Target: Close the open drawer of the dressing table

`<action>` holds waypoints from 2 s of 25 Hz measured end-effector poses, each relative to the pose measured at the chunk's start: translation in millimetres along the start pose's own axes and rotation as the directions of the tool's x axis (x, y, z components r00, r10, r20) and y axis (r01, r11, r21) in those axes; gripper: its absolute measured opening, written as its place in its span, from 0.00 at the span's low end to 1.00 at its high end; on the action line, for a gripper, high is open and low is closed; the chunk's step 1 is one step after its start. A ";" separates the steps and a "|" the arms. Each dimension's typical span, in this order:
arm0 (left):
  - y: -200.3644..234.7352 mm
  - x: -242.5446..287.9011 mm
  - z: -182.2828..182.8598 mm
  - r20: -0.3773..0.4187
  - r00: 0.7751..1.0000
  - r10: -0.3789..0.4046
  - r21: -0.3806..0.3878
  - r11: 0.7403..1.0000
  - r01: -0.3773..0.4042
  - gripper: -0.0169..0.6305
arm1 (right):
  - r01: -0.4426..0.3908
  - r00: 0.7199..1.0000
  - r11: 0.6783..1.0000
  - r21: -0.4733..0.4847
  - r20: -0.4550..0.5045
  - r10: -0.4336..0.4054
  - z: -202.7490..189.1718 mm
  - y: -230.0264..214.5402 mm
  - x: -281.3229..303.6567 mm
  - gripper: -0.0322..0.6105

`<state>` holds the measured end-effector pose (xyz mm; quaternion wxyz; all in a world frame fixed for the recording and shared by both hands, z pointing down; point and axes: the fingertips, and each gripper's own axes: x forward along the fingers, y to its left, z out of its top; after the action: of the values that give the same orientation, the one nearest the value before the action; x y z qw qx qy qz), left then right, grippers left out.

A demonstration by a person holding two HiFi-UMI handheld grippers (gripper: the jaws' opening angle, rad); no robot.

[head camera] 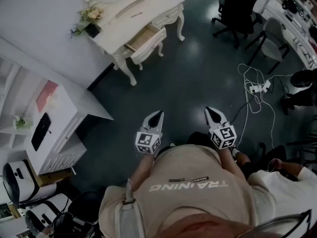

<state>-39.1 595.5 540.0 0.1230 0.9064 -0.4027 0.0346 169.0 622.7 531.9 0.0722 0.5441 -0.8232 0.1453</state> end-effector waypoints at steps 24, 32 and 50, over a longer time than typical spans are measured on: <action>-52.8 151.9 12.2 -0.088 0.996 0.024 -0.049 0.998 -0.028 0.04 | -0.133 0.990 0.990 0.052 0.047 0.130 1.0 -145.7 29.9 0.05; -44.5 211.2 3.9 -0.130 0.991 -0.041 -0.049 0.998 0.035 0.04 | -0.251 0.966 0.963 0.094 0.080 0.244 -0.3 -149.1 76.4 0.05; 177.7 321.1 37.4 -0.078 0.992 -0.099 -0.147 0.985 0.087 0.04 | -0.171 0.983 0.983 -0.062 -0.071 0.167 84.2 -134.0 293.2 0.05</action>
<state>44.4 239.7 590.5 0.2065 0.9107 -0.3558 0.0382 178.6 290.5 554.9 0.1049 0.4644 -0.8680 0.1408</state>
